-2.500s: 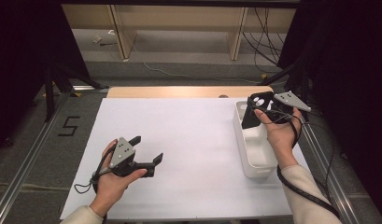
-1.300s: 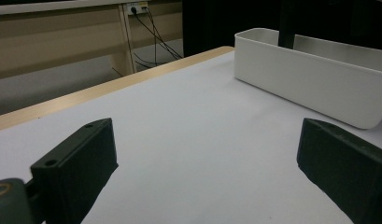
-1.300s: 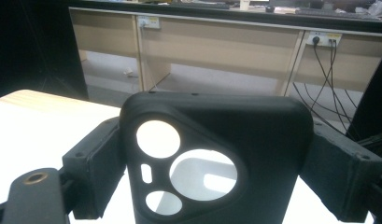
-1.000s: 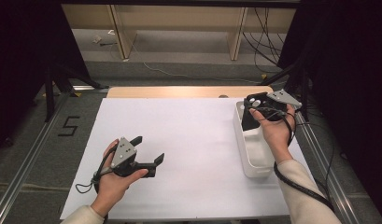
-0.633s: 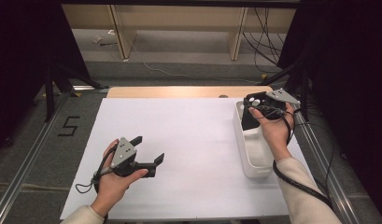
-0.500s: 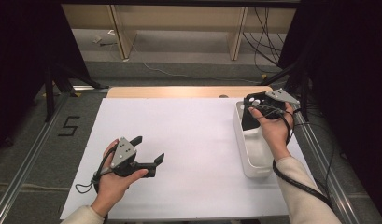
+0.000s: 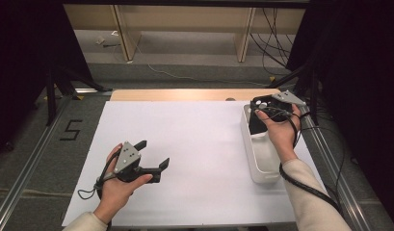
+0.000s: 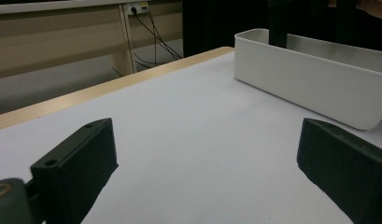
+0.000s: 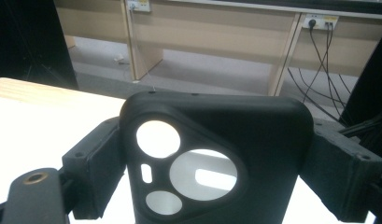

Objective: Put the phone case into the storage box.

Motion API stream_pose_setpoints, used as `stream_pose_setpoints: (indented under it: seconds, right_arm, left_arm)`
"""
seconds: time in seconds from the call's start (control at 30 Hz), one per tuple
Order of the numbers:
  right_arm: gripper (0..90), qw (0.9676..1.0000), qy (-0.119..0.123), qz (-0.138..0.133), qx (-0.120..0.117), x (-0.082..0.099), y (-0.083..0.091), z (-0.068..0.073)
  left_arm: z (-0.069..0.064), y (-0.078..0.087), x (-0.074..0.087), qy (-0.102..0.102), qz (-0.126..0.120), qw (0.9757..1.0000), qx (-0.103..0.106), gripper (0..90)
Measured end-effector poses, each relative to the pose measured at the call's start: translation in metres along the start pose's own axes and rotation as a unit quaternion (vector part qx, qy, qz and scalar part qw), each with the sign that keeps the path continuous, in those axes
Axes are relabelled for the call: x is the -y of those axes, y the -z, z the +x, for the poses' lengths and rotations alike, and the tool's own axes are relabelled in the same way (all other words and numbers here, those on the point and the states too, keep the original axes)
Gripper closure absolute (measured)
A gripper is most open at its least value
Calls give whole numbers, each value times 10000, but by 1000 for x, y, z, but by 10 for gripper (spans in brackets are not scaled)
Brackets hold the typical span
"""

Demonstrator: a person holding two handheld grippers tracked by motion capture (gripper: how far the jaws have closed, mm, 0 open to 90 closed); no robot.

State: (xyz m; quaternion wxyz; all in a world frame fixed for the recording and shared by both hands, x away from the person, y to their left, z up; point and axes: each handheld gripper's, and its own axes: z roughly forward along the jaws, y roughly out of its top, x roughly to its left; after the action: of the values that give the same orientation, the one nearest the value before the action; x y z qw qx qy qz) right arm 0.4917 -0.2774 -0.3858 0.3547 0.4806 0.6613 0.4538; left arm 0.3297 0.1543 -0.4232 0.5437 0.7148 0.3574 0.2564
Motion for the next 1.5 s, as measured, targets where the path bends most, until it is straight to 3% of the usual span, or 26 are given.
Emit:
stream_pose_setpoints:
  seconds: [1.5]
  right_arm:
    - [148,9994,-66,319,73,2,-21,-2]
  left_arm:
    - [0,-1,1,13,11,10000,19,43]
